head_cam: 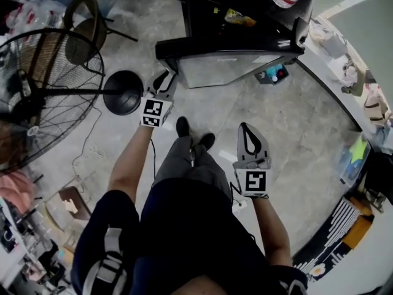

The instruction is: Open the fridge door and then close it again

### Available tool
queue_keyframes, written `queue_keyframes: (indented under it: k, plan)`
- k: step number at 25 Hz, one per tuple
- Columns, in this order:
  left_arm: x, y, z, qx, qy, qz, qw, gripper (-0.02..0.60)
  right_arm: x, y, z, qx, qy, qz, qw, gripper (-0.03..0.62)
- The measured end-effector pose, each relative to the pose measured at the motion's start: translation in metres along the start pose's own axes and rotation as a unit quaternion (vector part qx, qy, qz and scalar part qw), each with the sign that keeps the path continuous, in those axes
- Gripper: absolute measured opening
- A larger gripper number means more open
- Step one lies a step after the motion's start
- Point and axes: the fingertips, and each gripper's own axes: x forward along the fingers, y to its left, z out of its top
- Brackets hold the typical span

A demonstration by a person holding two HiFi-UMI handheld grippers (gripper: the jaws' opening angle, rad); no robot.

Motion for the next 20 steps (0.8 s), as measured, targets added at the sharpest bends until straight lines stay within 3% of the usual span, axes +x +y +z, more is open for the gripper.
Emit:
queue_keyframes:
  k: [12,20]
  plan:
    - [-0.04,-0.04,-0.011,-0.008,0.002,0.048,0.9988,0.108,-0.042,0.011,0.0,-0.003,-0.019,0.013,1.0,0.018]
    - [-0.065,-0.072,-0.018,-0.002,0.0,0.048,0.9989,0.094,-0.065,0.026,-0.002,0.005,-0.023,-0.002,1.0,0.018]
